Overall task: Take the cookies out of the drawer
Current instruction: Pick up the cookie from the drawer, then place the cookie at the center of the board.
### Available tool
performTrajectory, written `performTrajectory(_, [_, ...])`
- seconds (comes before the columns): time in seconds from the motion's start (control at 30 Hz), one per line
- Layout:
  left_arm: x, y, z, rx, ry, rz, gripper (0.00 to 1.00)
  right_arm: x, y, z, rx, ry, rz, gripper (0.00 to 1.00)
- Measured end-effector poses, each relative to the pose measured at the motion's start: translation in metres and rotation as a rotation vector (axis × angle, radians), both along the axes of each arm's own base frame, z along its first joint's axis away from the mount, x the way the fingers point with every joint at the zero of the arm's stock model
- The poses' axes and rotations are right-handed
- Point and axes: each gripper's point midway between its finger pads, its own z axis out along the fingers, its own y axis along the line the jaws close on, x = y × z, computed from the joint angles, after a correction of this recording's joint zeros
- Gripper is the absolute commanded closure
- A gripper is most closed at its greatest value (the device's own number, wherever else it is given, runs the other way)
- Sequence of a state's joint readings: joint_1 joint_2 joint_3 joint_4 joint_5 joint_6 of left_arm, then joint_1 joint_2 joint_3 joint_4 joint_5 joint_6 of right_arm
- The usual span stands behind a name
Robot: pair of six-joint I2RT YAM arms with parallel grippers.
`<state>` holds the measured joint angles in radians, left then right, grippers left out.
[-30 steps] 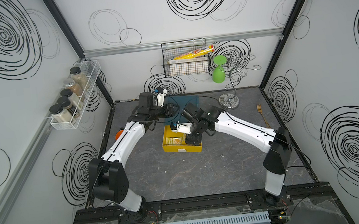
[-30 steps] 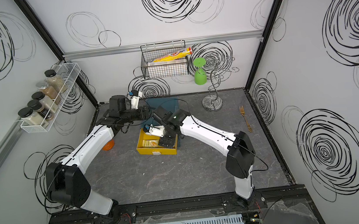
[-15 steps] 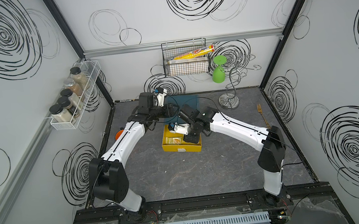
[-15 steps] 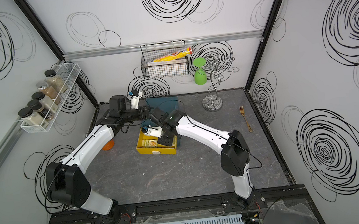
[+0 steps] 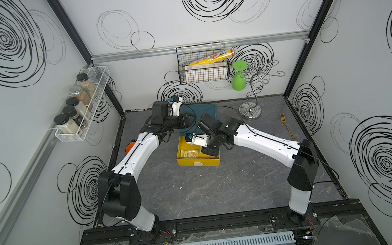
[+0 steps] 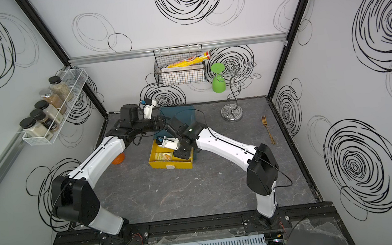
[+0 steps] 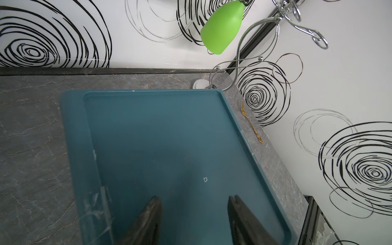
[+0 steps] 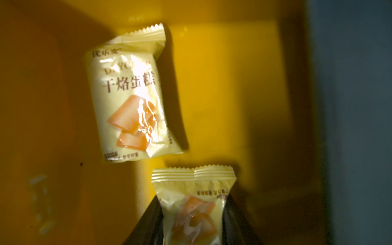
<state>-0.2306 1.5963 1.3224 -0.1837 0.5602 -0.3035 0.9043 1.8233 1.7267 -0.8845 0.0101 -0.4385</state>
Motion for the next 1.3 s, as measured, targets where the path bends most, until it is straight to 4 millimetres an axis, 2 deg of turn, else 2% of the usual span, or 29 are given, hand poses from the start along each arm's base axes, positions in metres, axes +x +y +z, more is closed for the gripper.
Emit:
performTrajectory(0.1, [0.000,0.000,0.000,0.000,0.000,0.000,0.43,-0.001,0.000,0.021,0.052,-0.037,0.002,0.82])
performTrajectory(0.3, [0.001,0.000,0.000,0.003,-0.004,0.002,0.43,-0.011,-0.004,0.079,0.202,-0.124,0.018,0.82])
performTrajectory(0.4, [0.002,0.000,0.000,0.004,-0.007,0.003,0.43,-0.017,-0.008,0.099,0.256,-0.148,0.025,0.82])
performTrajectory(0.6, [0.006,0.001,0.000,0.005,-0.009,0.006,0.43,-0.019,-0.020,0.118,0.312,-0.182,-0.028,0.83])
performTrajectory(0.67, [0.006,0.001,0.000,0.006,-0.009,0.007,0.43,-0.012,-0.029,0.123,0.319,-0.195,-0.085,0.83])
performTrajectory(0.77, [0.006,0.001,0.000,0.006,-0.010,0.008,0.43,0.017,-0.059,0.125,0.331,-0.199,-0.242,0.84])
performTrajectory(0.83, [0.006,0.001,0.000,0.007,-0.010,0.010,0.43,0.041,-0.091,0.116,0.326,-0.186,-0.386,0.82])
performTrajectory(0.93, [0.007,0.002,0.000,0.008,-0.010,0.012,0.43,0.070,-0.144,0.085,0.306,-0.140,-0.613,0.85])
performTrajectory(1.0, [0.007,0.002,0.000,0.009,-0.011,0.014,0.42,0.085,-0.185,0.051,0.292,-0.081,-0.784,0.86])
performTrajectory(1.1, [0.008,0.003,0.000,0.012,-0.012,0.019,0.42,0.094,-0.235,-0.005,0.250,0.010,-0.991,0.84])
performTrajectory(1.2, [0.008,0.003,0.001,0.013,-0.010,0.022,0.40,0.094,-0.257,-0.060,0.185,0.116,-1.109,0.85])
performTrajectory(1.3, [0.009,0.003,0.007,0.011,-0.022,0.023,0.39,0.094,-0.266,-0.106,0.137,0.205,-1.175,0.83])
